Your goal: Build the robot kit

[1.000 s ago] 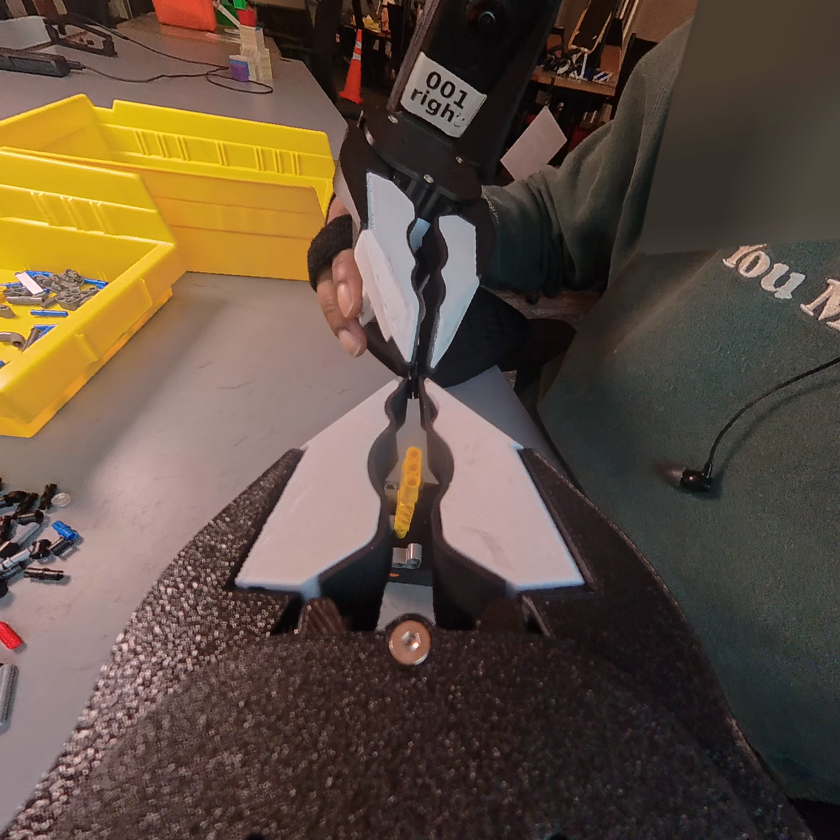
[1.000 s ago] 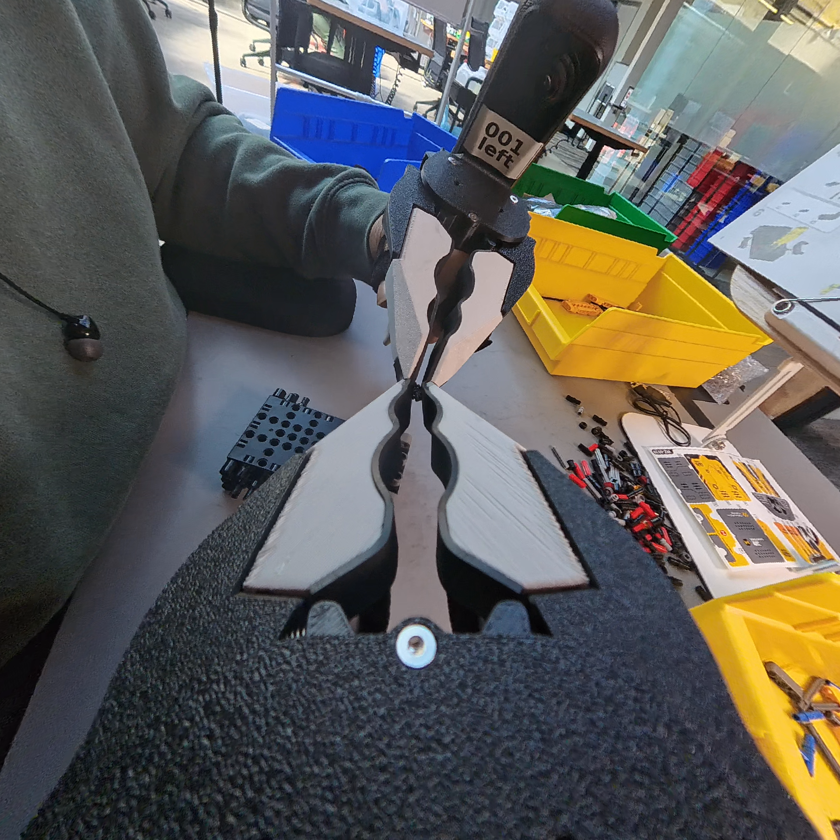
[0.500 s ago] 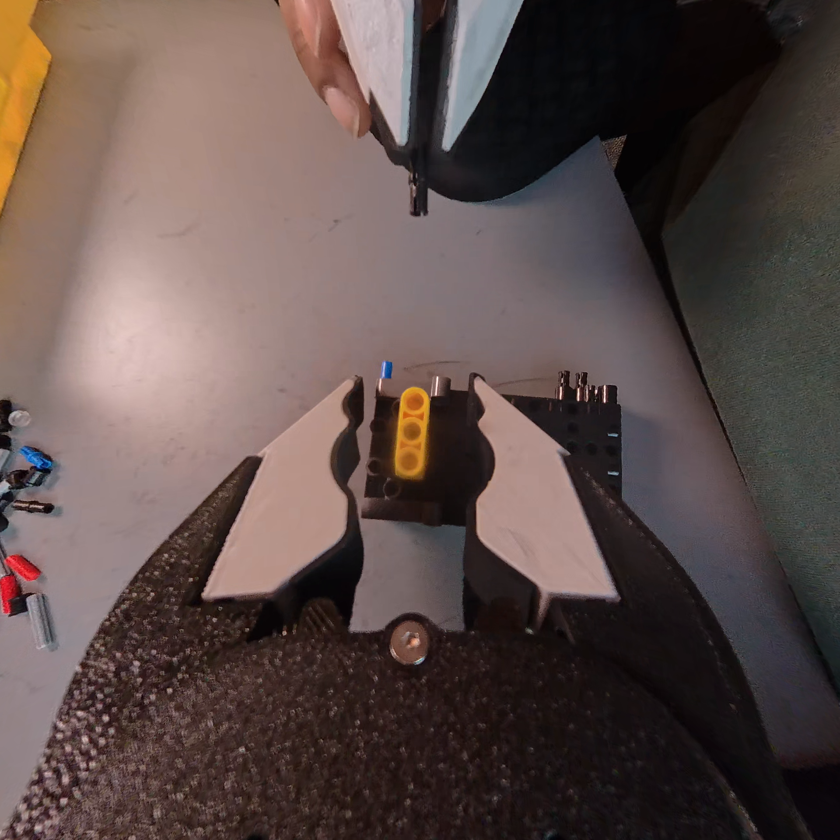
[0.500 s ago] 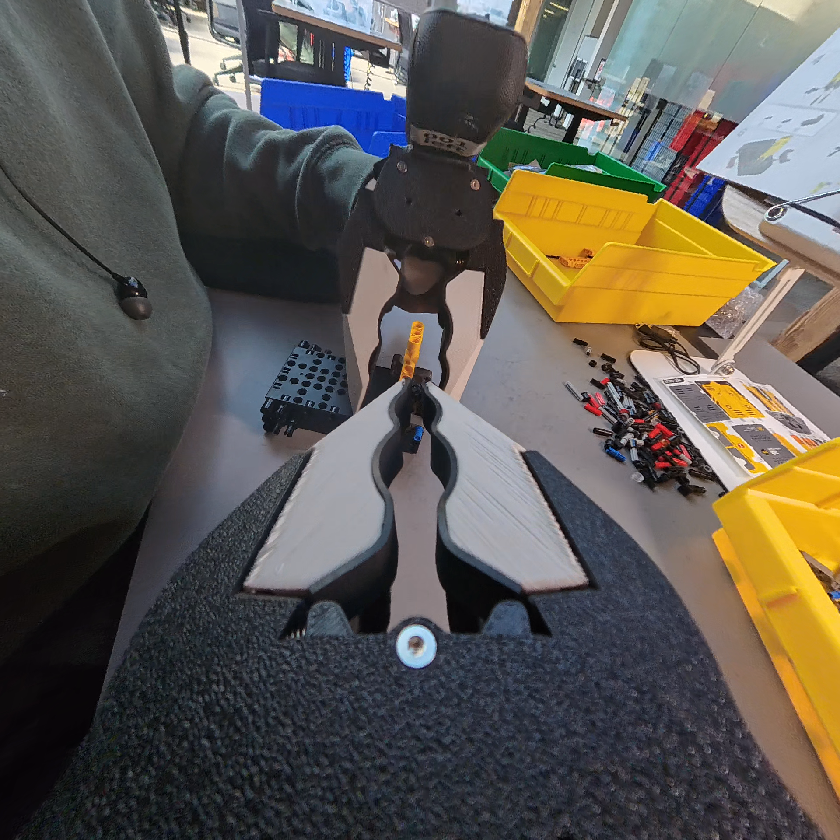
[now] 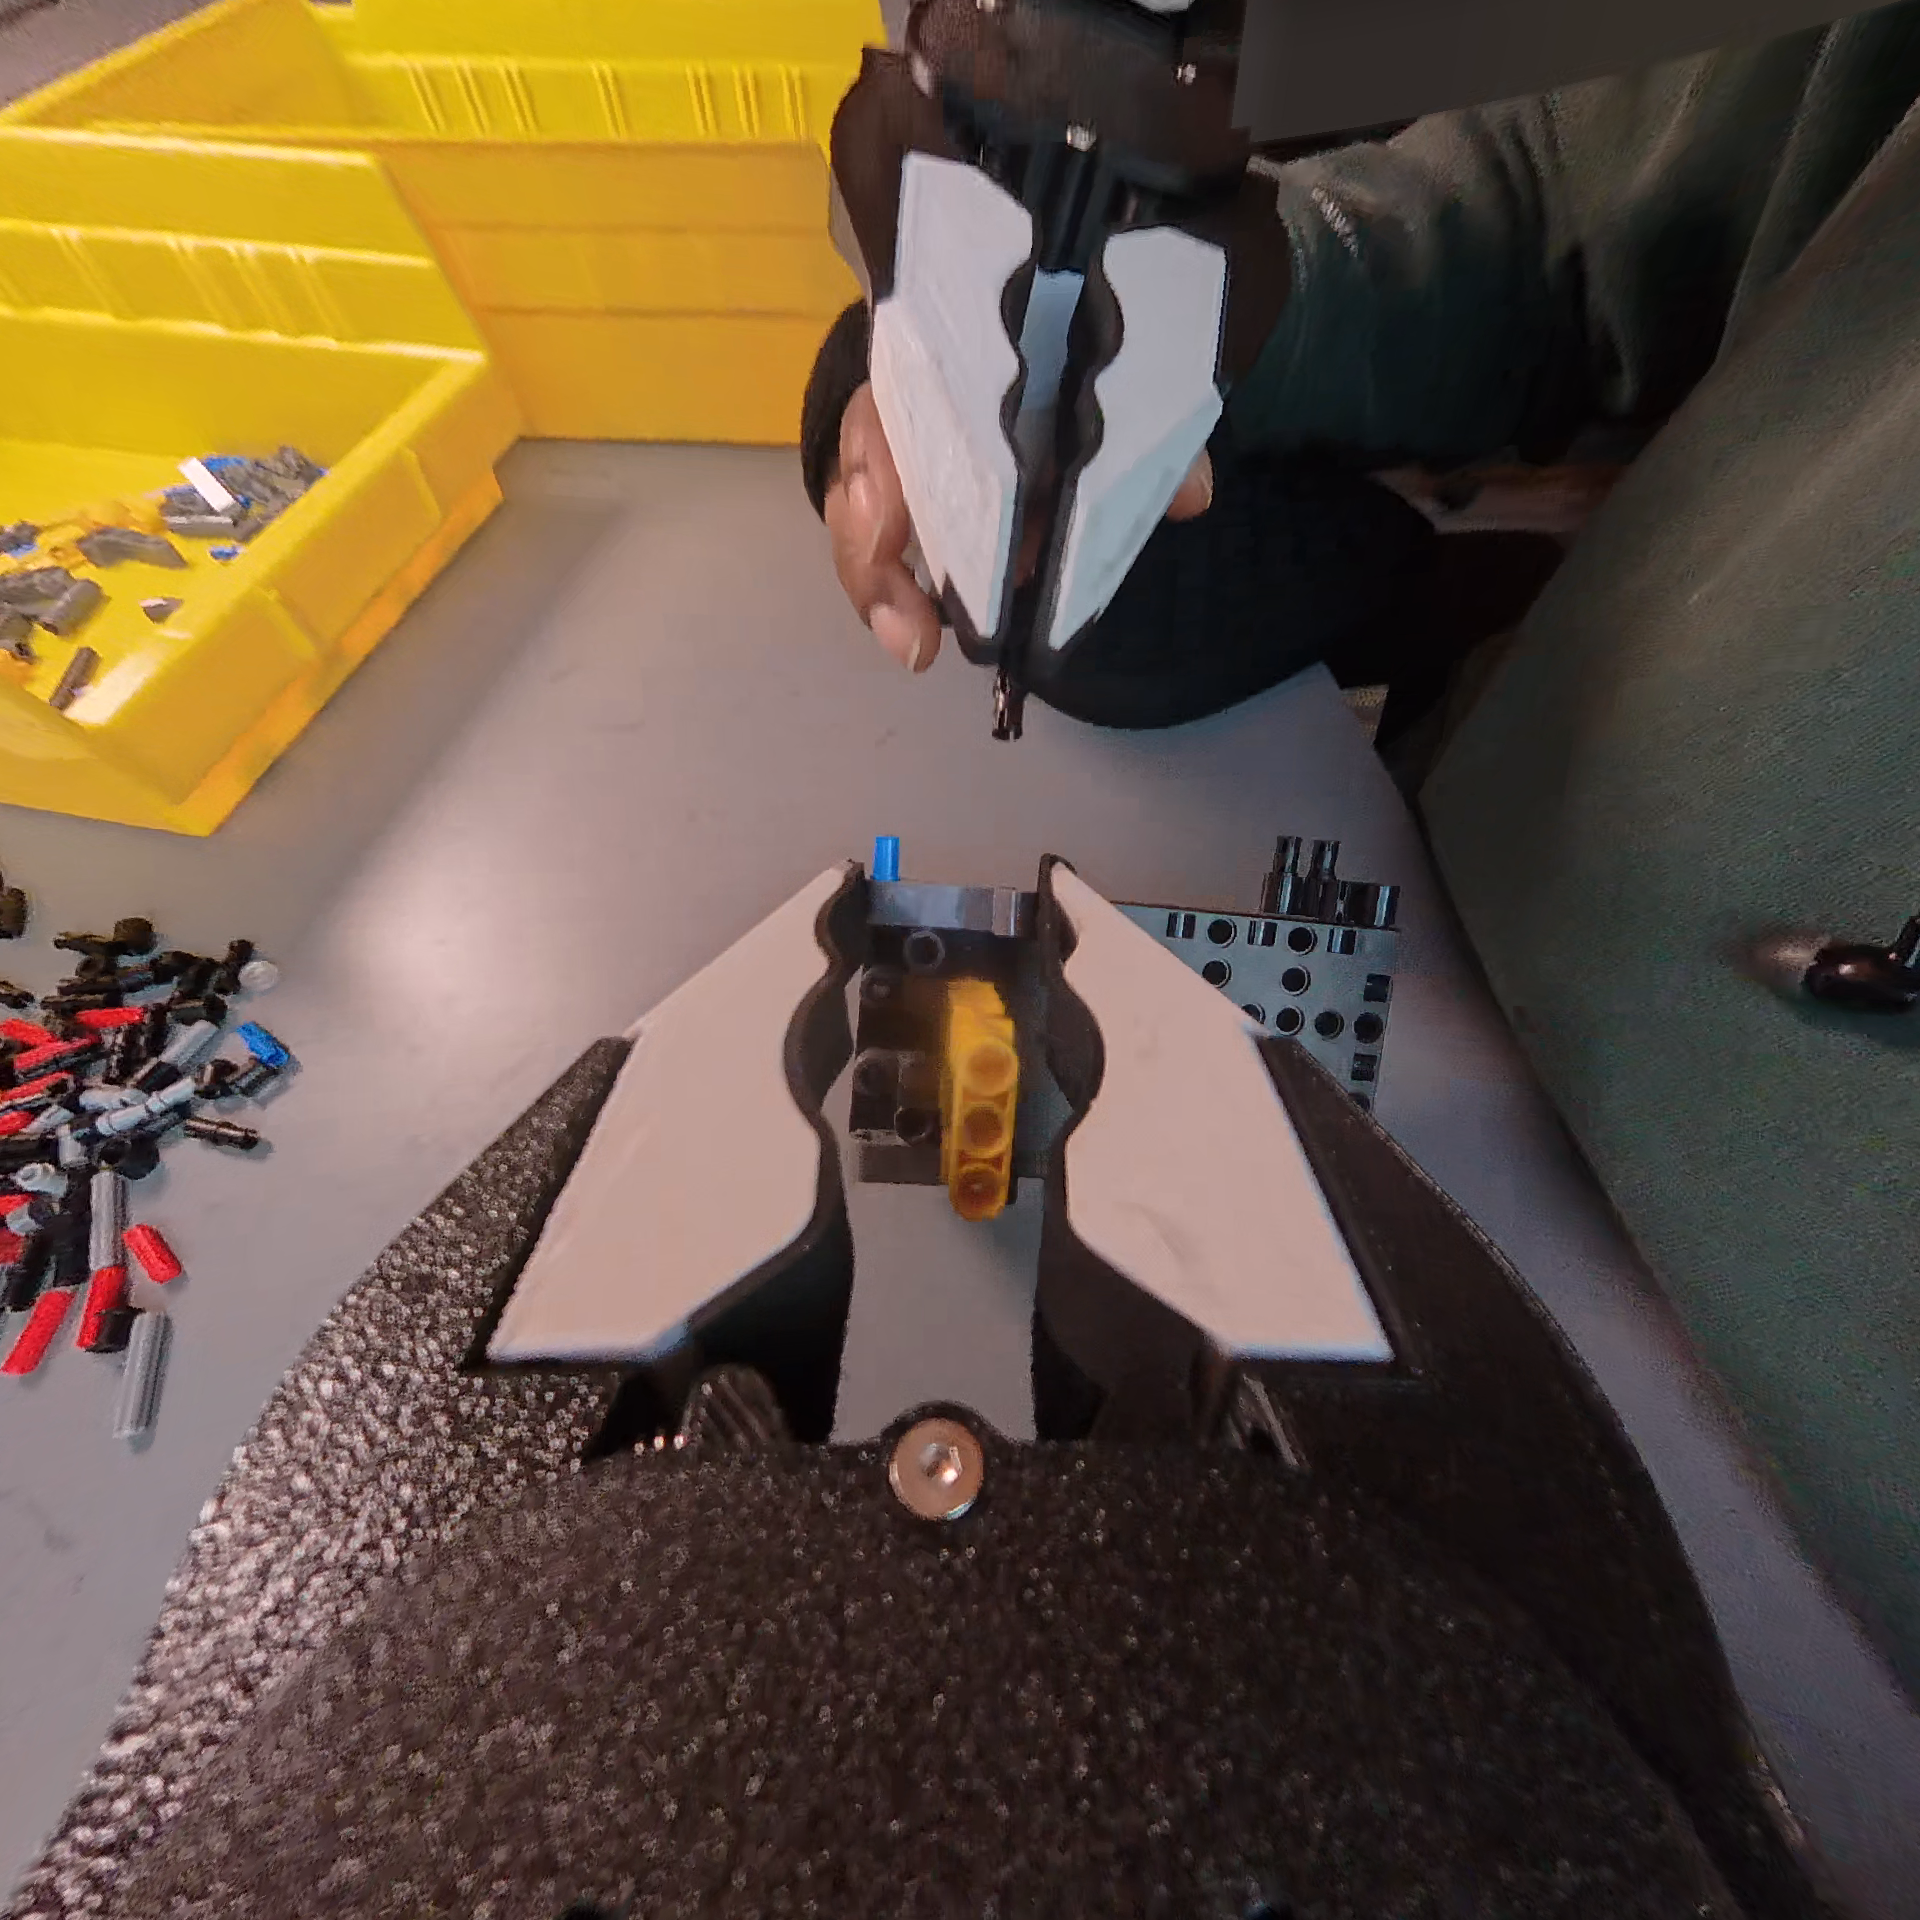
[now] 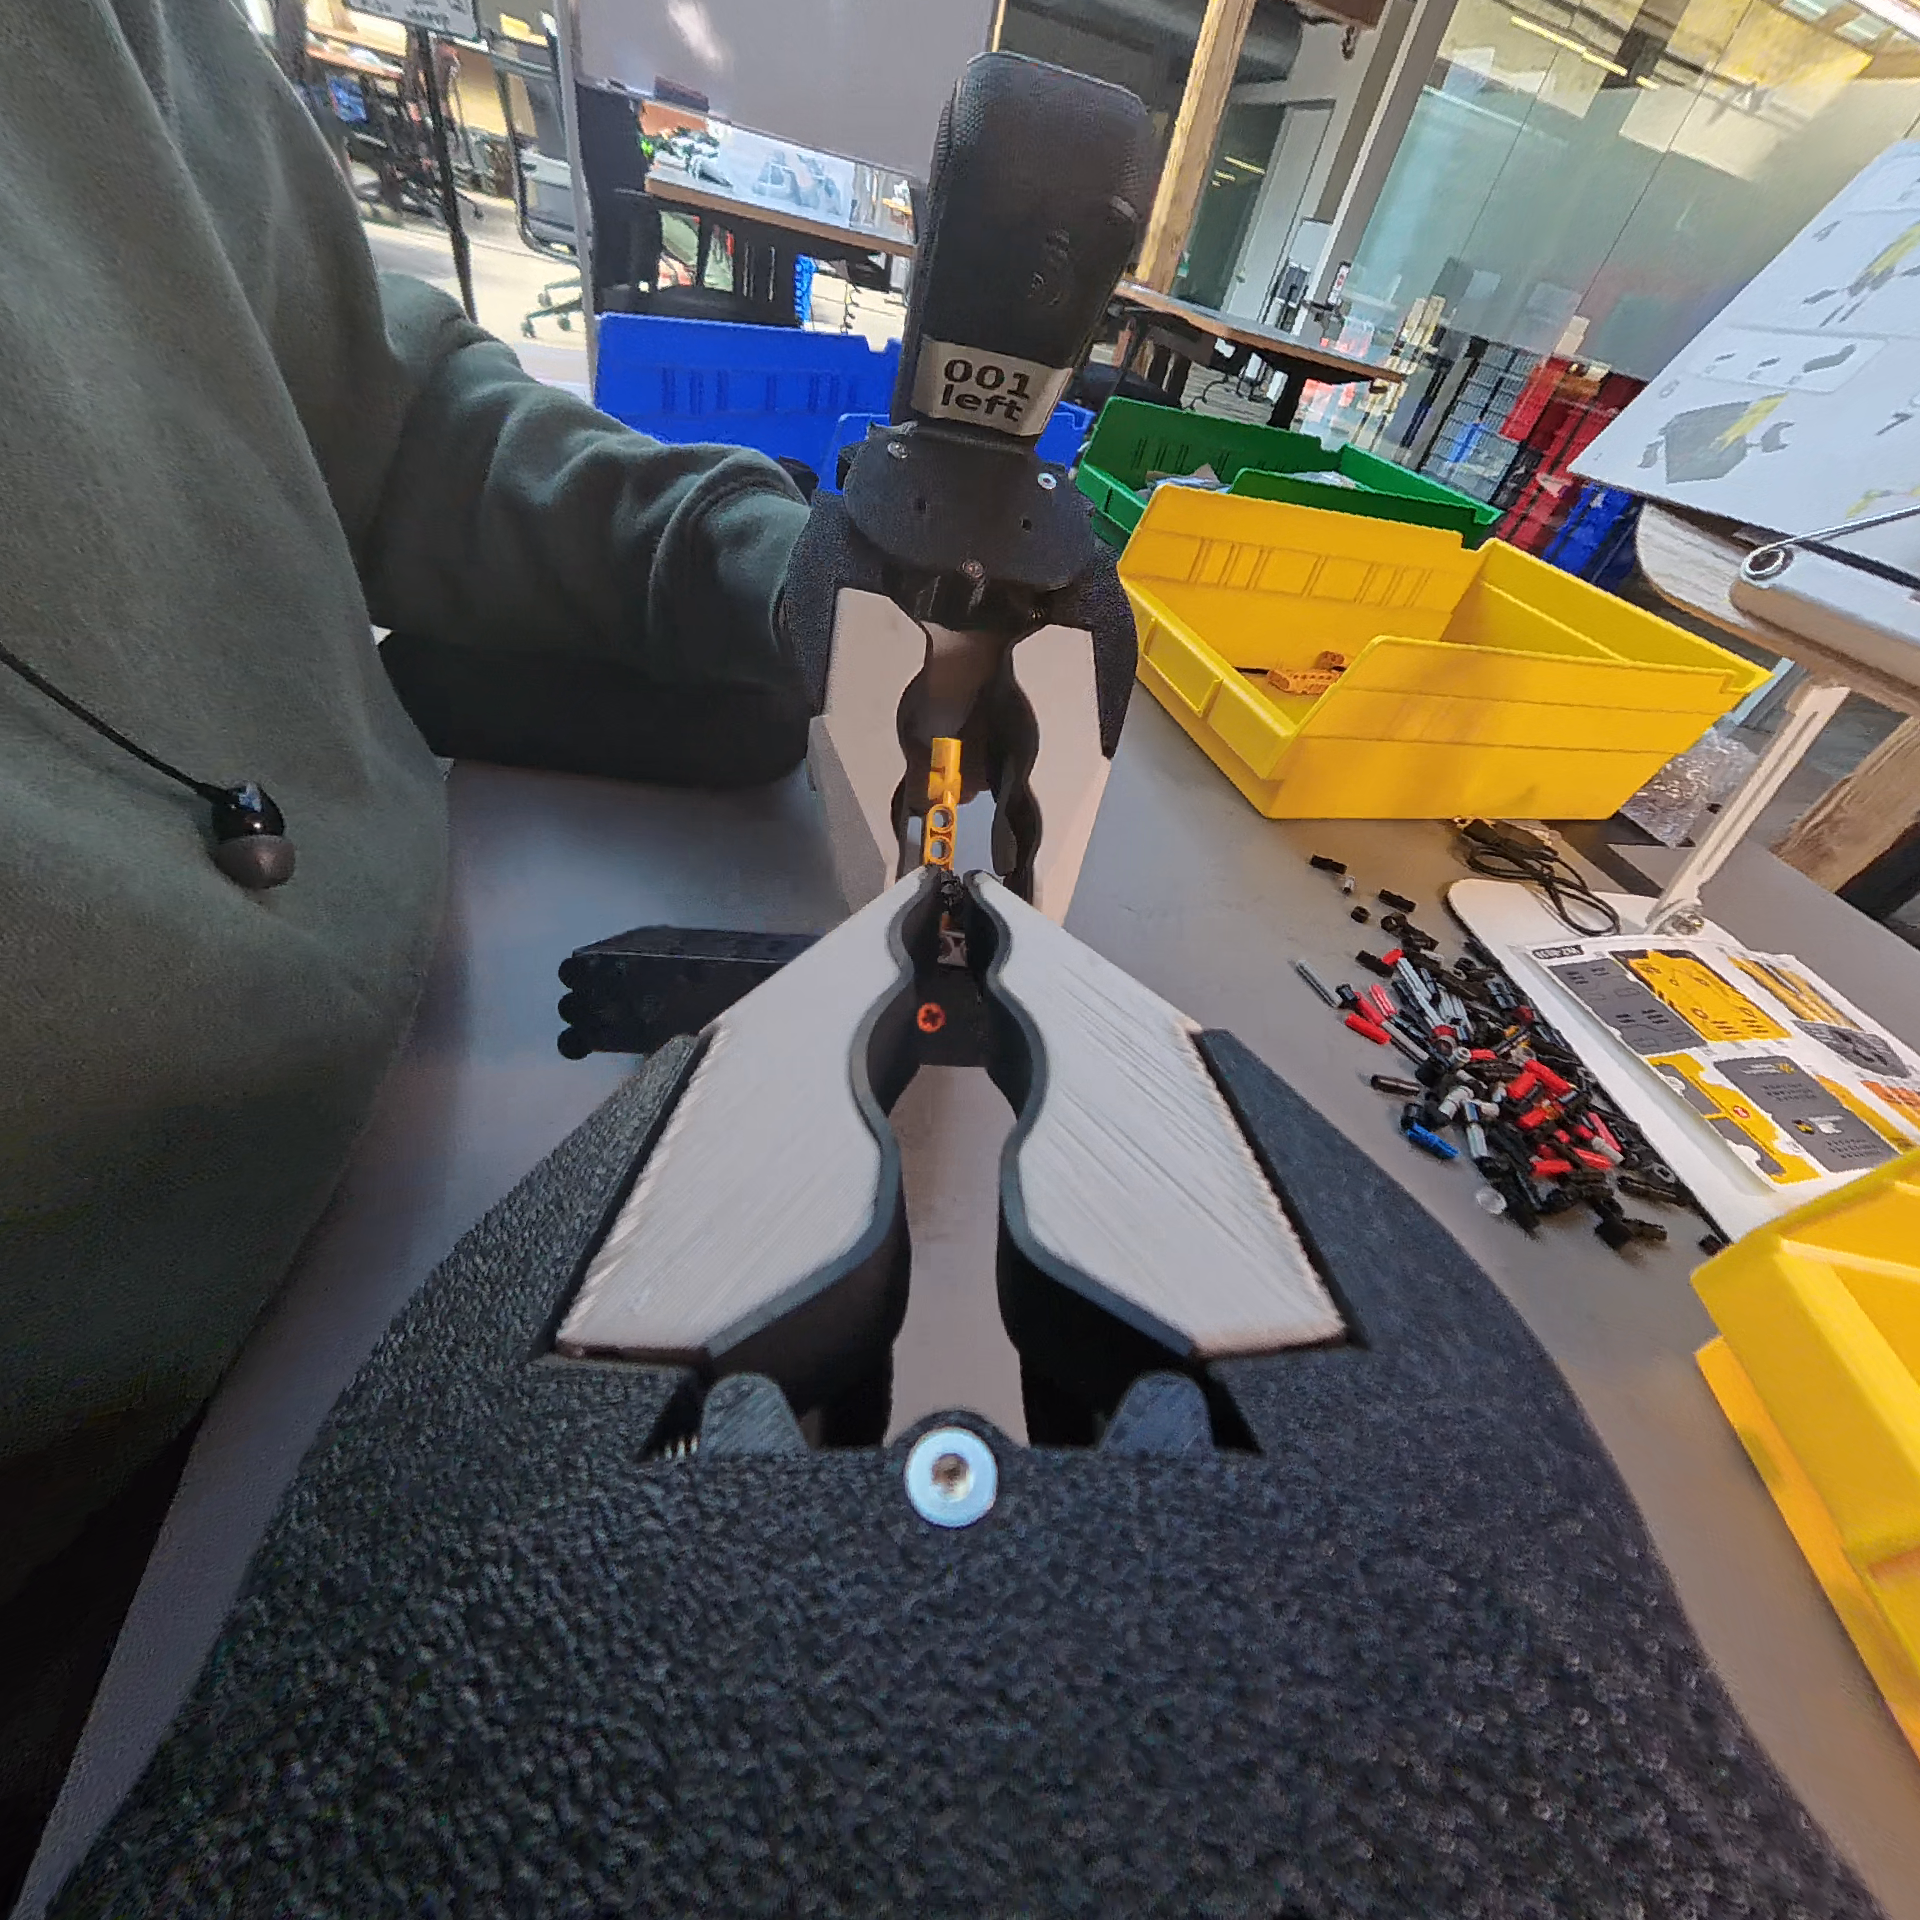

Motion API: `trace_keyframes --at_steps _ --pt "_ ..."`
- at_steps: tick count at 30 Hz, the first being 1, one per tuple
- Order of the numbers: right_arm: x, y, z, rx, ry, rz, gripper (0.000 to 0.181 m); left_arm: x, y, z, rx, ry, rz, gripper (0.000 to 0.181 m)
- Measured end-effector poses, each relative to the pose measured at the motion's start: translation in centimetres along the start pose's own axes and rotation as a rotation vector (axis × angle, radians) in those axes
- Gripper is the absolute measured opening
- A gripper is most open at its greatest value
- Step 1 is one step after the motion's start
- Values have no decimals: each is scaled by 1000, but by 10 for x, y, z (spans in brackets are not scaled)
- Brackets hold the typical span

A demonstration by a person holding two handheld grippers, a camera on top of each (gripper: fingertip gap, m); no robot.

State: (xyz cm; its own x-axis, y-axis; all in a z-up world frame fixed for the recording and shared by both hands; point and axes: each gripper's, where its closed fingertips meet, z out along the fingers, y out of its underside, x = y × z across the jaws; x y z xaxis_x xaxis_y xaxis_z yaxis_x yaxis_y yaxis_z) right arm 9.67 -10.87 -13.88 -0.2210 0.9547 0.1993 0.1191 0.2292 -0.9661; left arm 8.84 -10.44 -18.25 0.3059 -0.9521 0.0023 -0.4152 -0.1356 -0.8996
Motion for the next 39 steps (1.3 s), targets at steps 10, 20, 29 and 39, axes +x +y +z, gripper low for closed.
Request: trace_keyframes --at_steps 10,20,29,39 --pt "-5 17 16 -104 -89 -33 4 -2 -3 4 41 -12 2 31" --pt "-6 28 19 -123 -90 -54 4 -5 5 7 -9 -49 35 31" --pt "-2 53 24 -209 -83 -185 2 -14 21 12 -114 -102 30 31" --pt "11 61 24 -252 -70 -181 0 -20 26 12 -148 -129 25 35"
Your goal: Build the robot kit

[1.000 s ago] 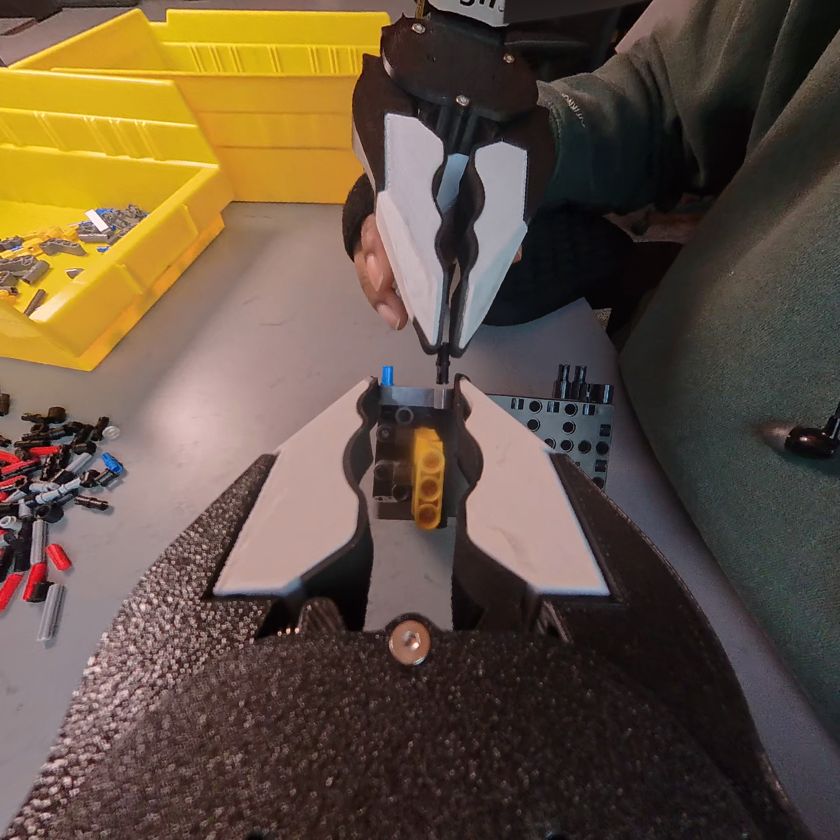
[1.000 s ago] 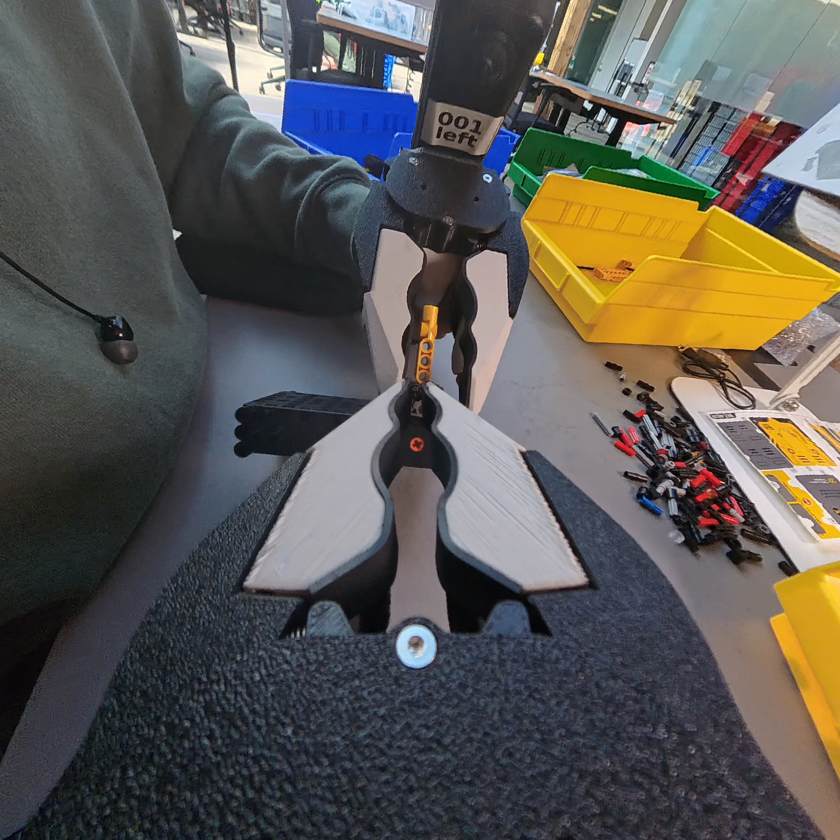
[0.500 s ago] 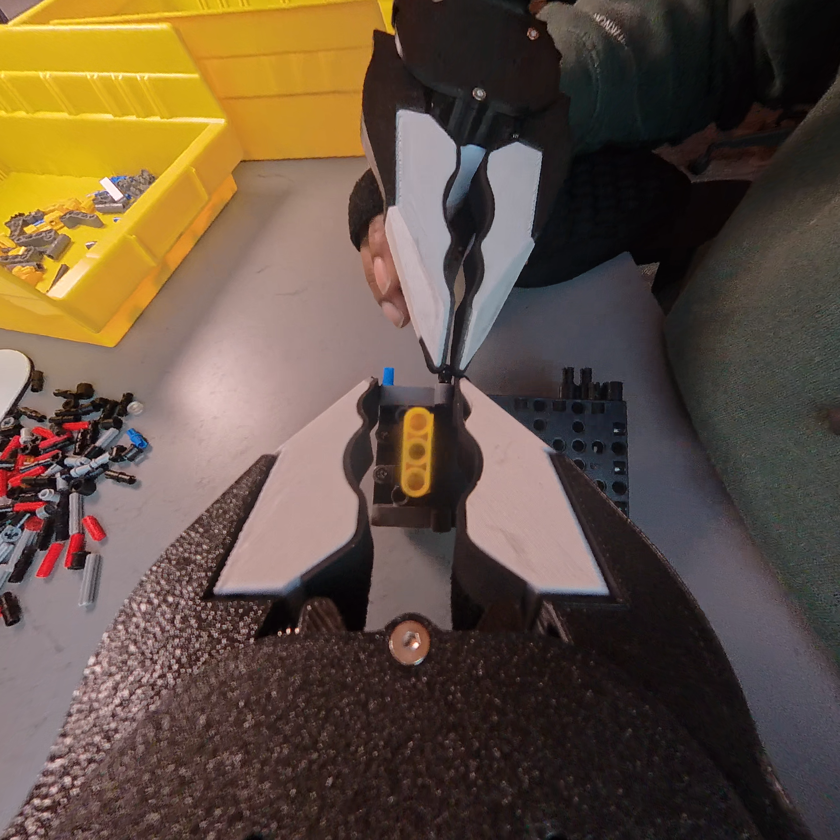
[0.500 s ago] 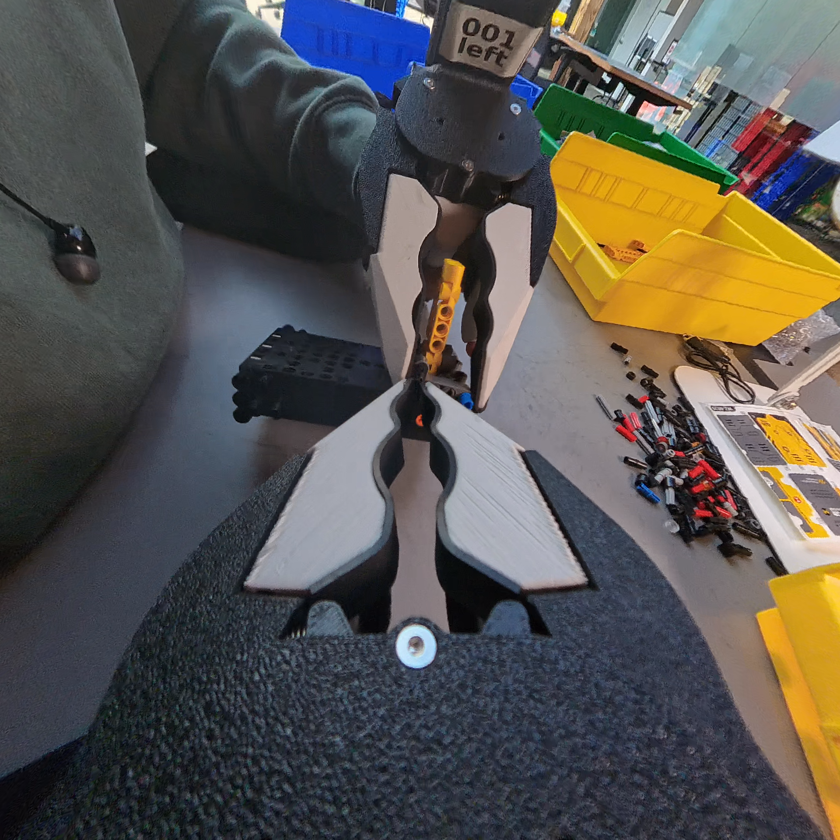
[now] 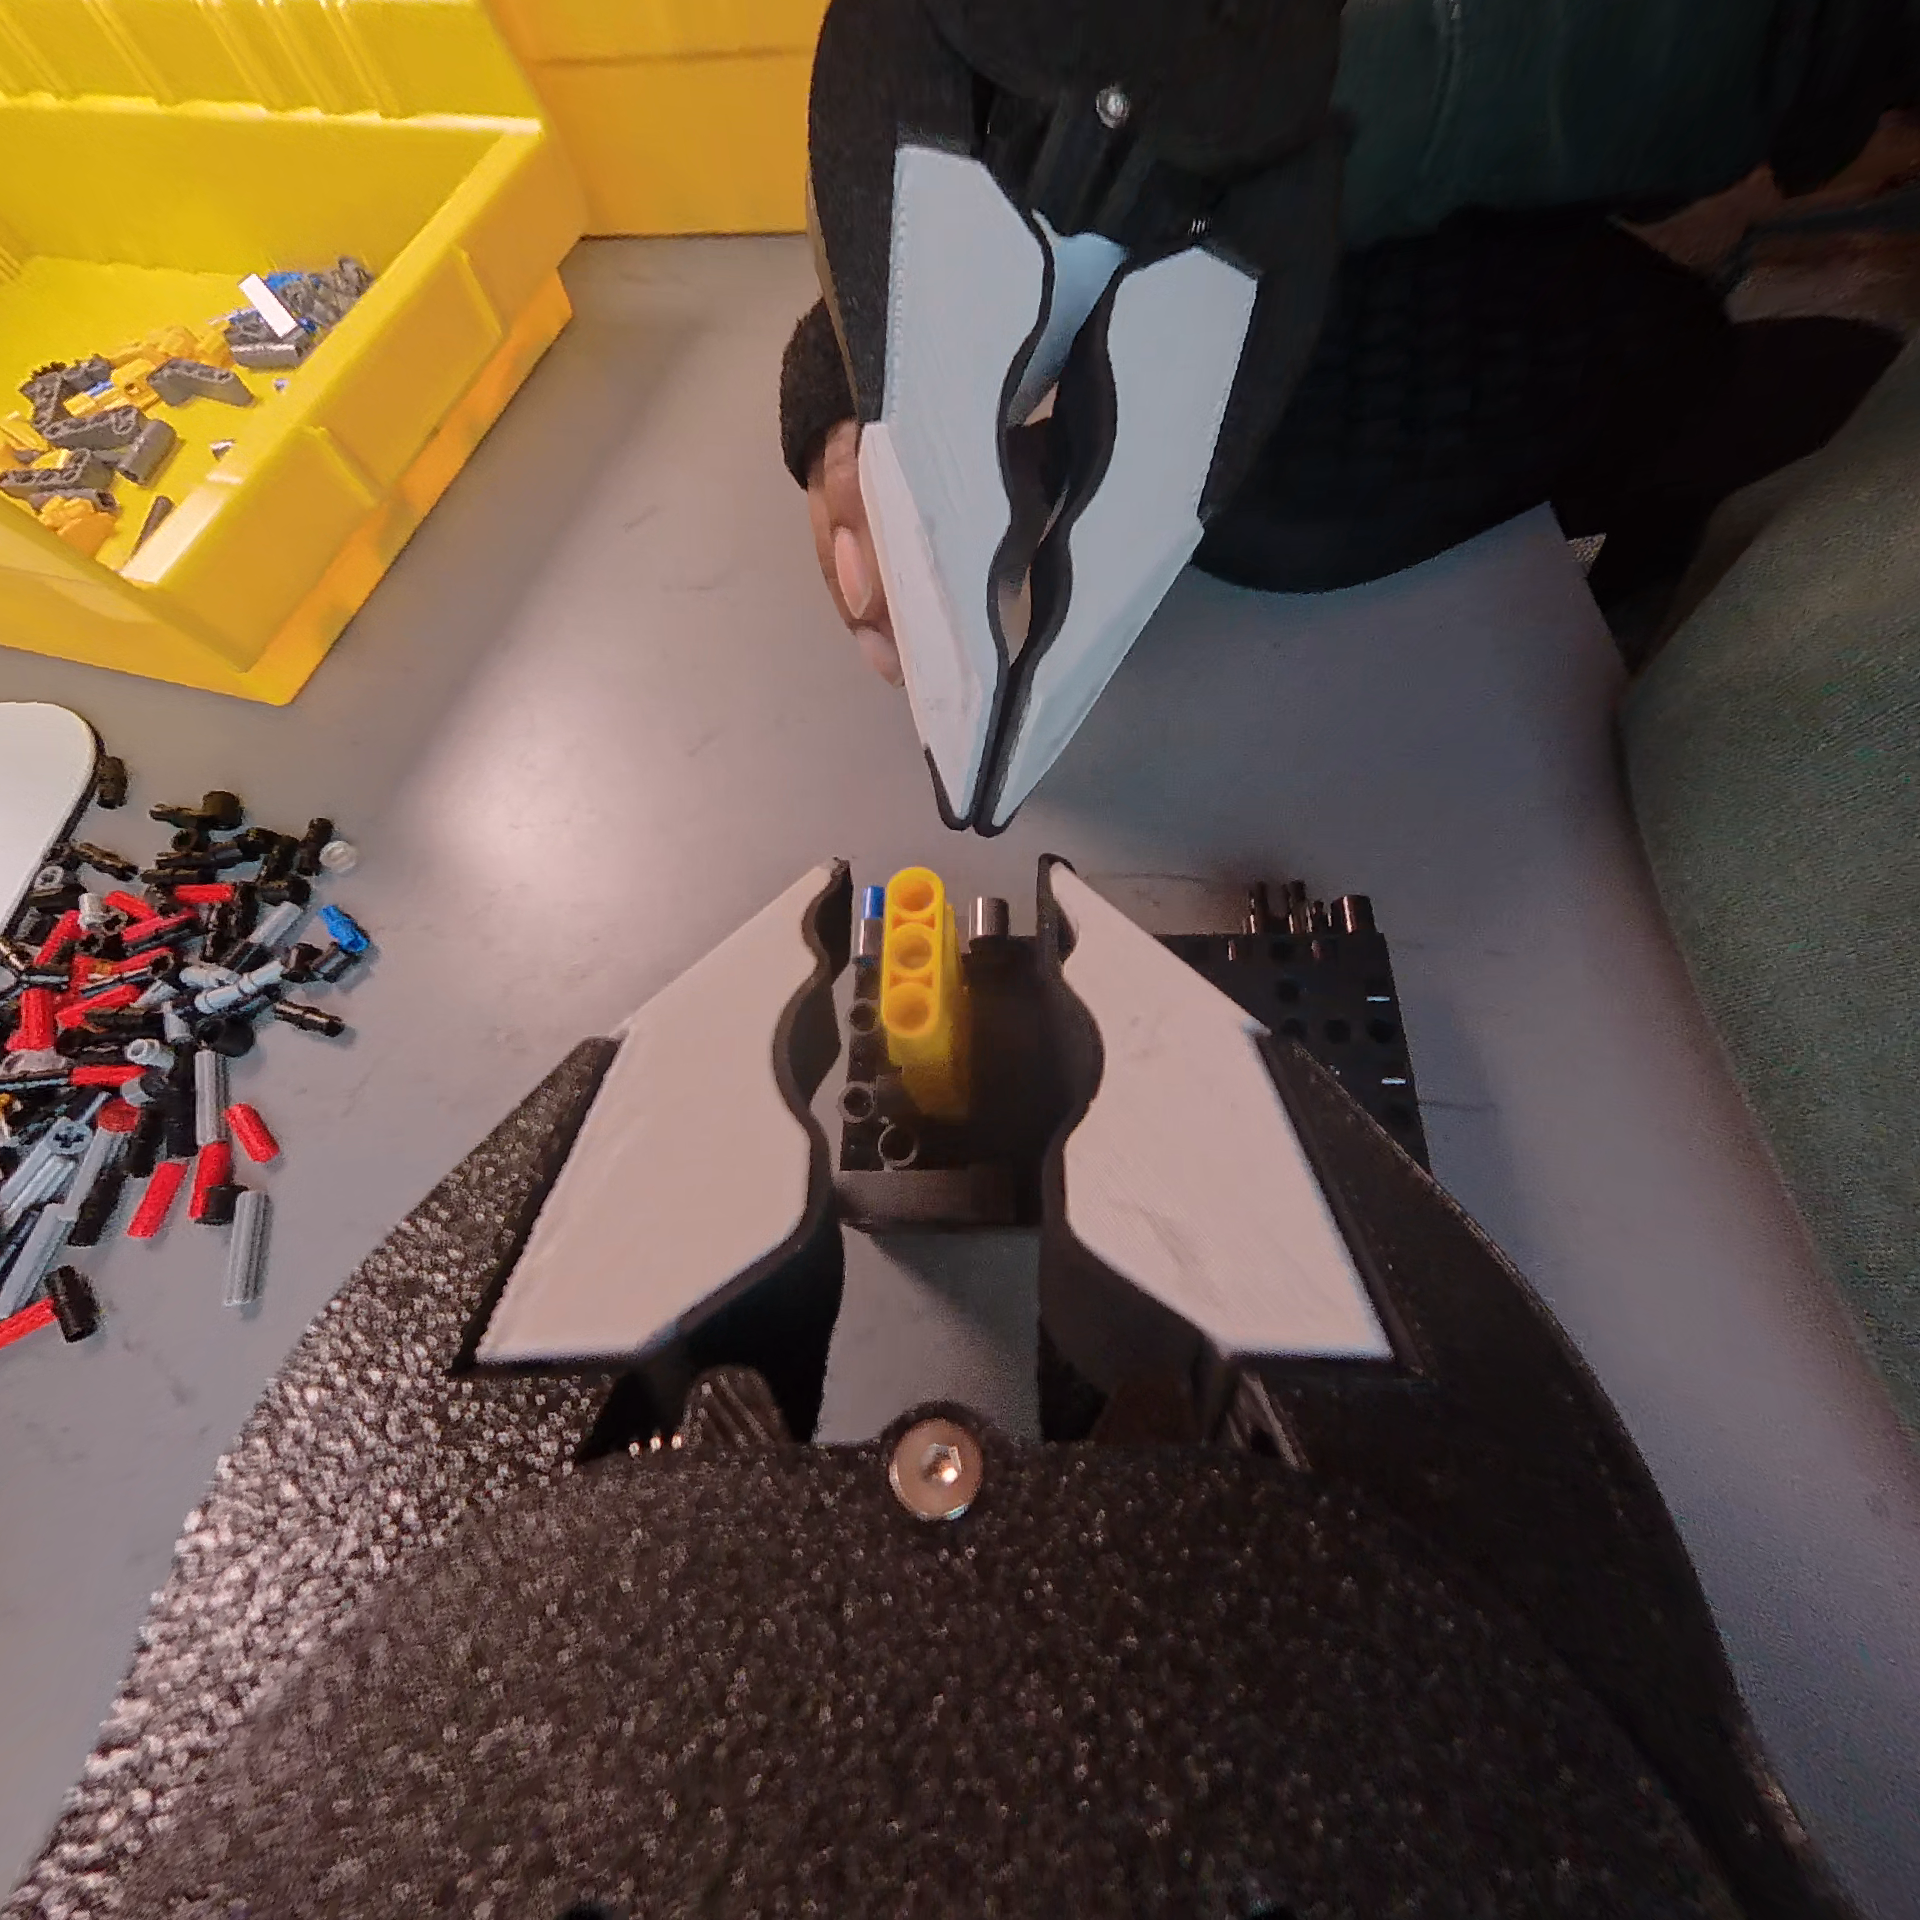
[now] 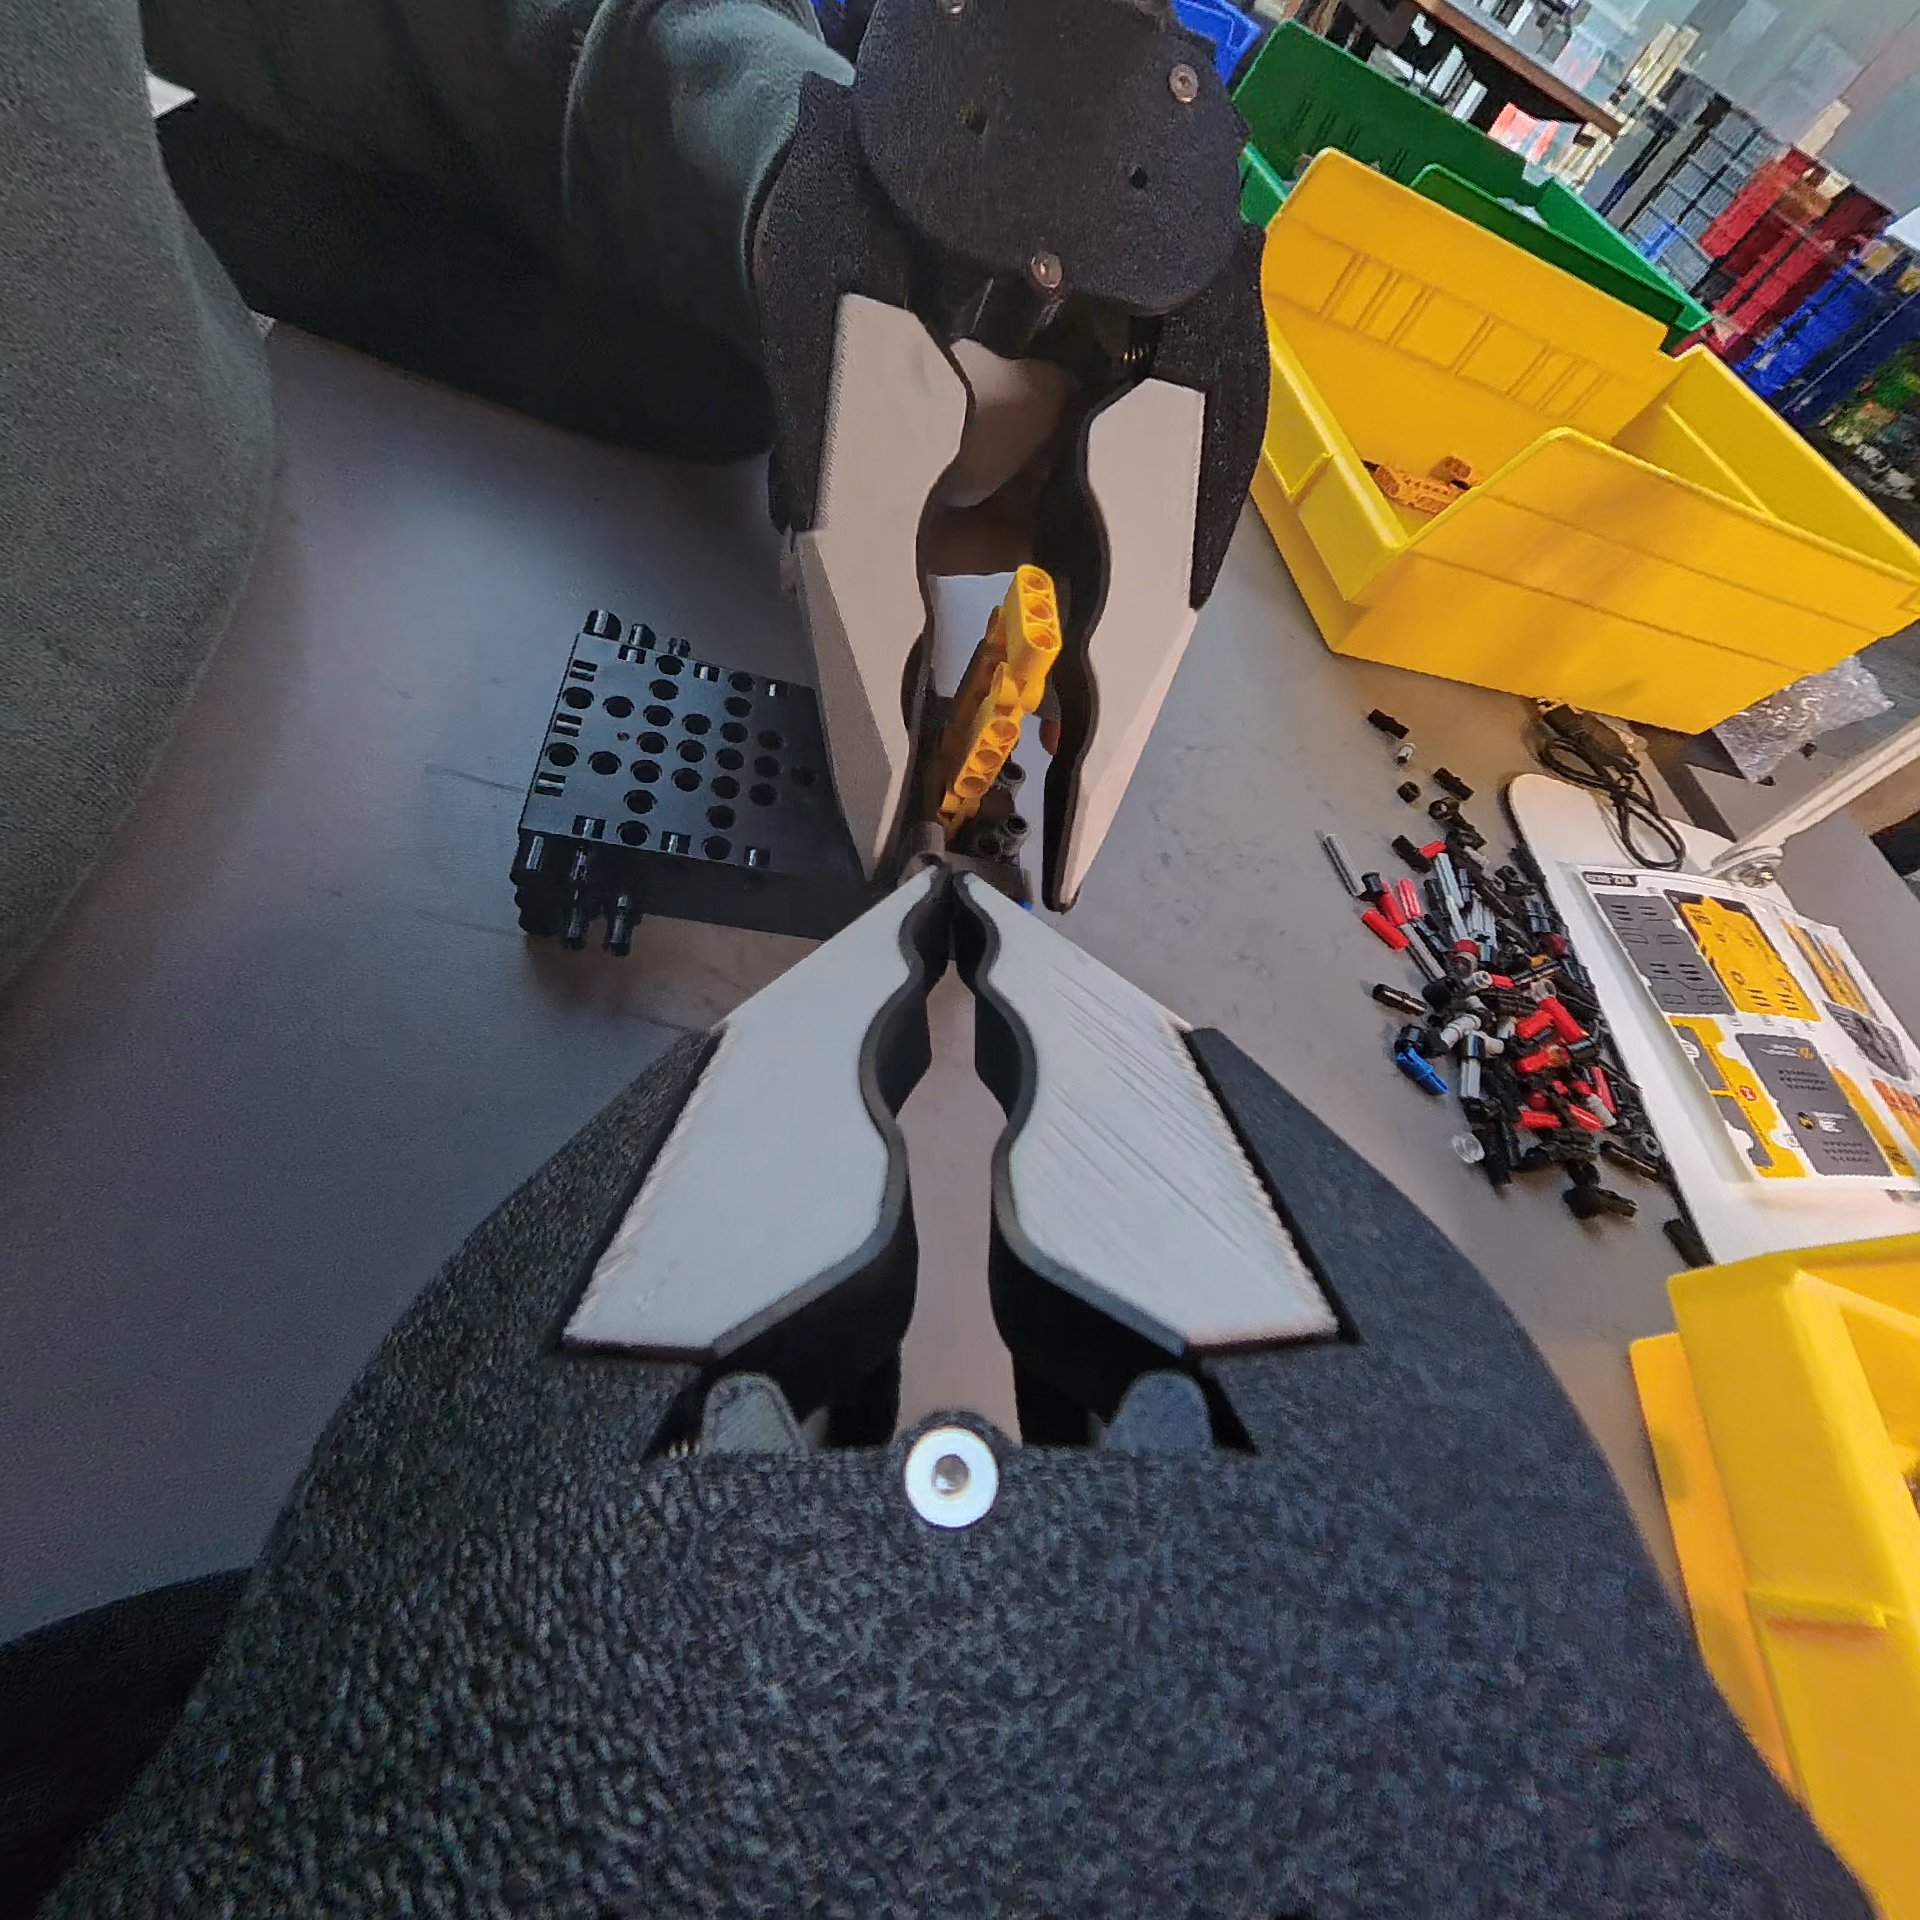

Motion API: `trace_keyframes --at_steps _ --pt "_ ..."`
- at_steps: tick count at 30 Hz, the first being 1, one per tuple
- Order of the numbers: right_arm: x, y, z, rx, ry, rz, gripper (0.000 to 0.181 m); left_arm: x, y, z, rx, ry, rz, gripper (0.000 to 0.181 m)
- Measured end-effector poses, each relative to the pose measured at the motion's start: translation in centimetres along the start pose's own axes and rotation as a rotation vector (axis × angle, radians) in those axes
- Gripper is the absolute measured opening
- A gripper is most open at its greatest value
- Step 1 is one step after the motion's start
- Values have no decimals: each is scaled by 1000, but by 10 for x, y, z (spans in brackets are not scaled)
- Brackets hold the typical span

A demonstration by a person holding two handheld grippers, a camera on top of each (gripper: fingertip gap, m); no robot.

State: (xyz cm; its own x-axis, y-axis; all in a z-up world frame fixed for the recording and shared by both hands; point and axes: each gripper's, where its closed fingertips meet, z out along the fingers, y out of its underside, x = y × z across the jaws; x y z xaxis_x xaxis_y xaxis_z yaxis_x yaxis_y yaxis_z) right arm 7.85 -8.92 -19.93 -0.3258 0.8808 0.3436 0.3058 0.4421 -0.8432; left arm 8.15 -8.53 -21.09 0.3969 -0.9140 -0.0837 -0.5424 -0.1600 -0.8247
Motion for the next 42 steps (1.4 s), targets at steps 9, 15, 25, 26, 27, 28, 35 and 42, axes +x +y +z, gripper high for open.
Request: trace_keyframes --at_steps 9,15,25,26,27,28,35,42 --pt "4 -2 -3 0 20 10 0 5 -9 -10 42 15 13 28" --pt "13 5 -11 -36 48 26 0 1 -9 -16 43 -7 6 31" --pt "21 39 -55 -256 -32 148 20 5 10 -11 -43 22 1 48" --pt "16 43 -61 -294 -67 162 21 5 11 -11 -46 24 2 48" --pt "11 47 -66 -331 -102 172 21 5 12 -11 -50 24 1 48" --pt "8 50 -70 -360 -125 174 21 4 13 -10 -57 21 2 48" --pt "-15 80 -72 -523 -223 216 21 -3 18 -11 -85 -33 19 42" --pt "-9 73 -60 -420 -208 205 22 -15 19 -12 -74 -81 18 40"
